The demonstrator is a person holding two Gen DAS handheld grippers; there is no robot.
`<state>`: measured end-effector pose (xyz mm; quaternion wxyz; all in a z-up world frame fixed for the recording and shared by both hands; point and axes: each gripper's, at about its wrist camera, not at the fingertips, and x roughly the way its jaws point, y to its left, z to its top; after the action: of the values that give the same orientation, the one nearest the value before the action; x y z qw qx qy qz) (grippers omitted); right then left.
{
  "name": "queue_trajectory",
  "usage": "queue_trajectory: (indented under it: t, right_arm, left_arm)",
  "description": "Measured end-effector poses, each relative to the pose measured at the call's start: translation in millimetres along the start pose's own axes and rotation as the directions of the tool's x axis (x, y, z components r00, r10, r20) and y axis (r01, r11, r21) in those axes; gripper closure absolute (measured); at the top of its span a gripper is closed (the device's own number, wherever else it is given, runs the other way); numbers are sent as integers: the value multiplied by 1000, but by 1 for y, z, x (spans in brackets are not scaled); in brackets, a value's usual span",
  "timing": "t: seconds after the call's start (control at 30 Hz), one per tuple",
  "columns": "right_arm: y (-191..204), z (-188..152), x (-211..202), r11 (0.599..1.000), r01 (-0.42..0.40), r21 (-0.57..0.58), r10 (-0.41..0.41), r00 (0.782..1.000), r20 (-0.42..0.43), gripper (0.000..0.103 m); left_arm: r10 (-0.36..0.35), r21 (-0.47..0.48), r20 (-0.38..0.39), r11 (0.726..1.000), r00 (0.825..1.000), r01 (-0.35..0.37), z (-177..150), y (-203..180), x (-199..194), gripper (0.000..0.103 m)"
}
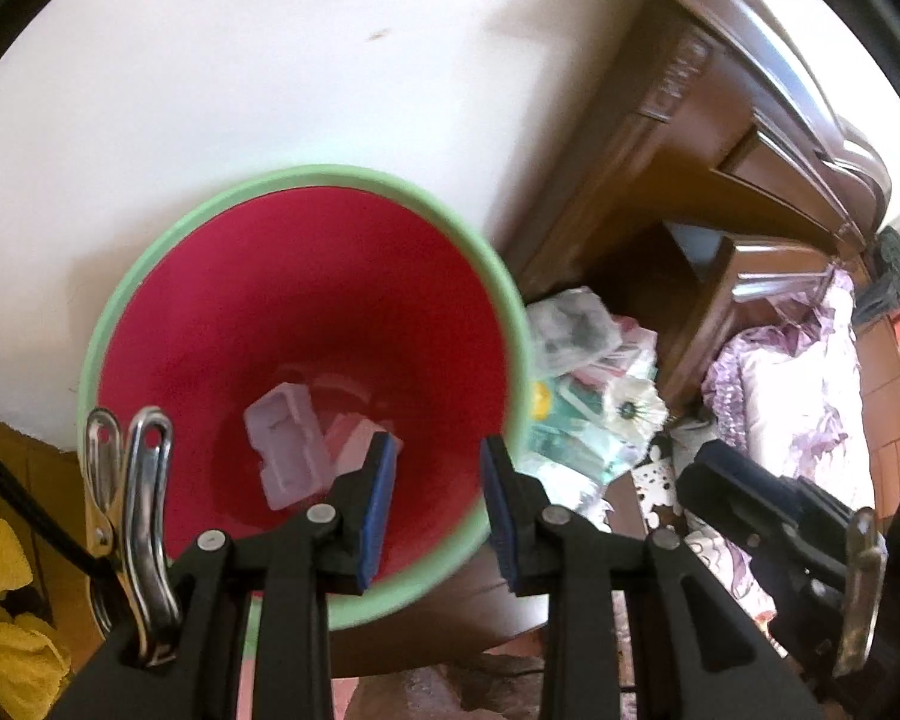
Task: Collect trash
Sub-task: 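Withdraw both open tools from the bin back to the nightstand, then reach the left tool to the blue face mask while the right tool reaches the white glove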
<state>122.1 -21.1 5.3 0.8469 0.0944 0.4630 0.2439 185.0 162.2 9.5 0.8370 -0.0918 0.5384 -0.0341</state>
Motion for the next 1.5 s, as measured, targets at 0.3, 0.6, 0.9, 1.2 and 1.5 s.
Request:
queue_trajectory:
  t: [0.3,0.6,0.9,1.2,1.5]
  right_arm:
    - [-46,-25,-26,999,33,40,-32,999,-18,77]
    - [-96,-59,-40,993,77,88,-72,996,-61,77]
    - [-128,-88,-38,990,111,91,-101,989,-104,73]
    - [-161,-120,-7,983,122,136,-99,981,-167,72]
    - [-183,-142,29,972,125,200,-83,975,-208,72]
  left_arm:
    - [-18,38,-20,999,1000,18,-23,-49,-7,73]
    - [-23,72,-73,997,997,28,-54,-90,7,72]
    - [-31,66,-131,997,991,40,-83,-116,53,71]
    - [-30,54,-169,998,985,39,-105,-127,117,71]
    - [4,53,-178,999,984,5,-109,-124,170,71]
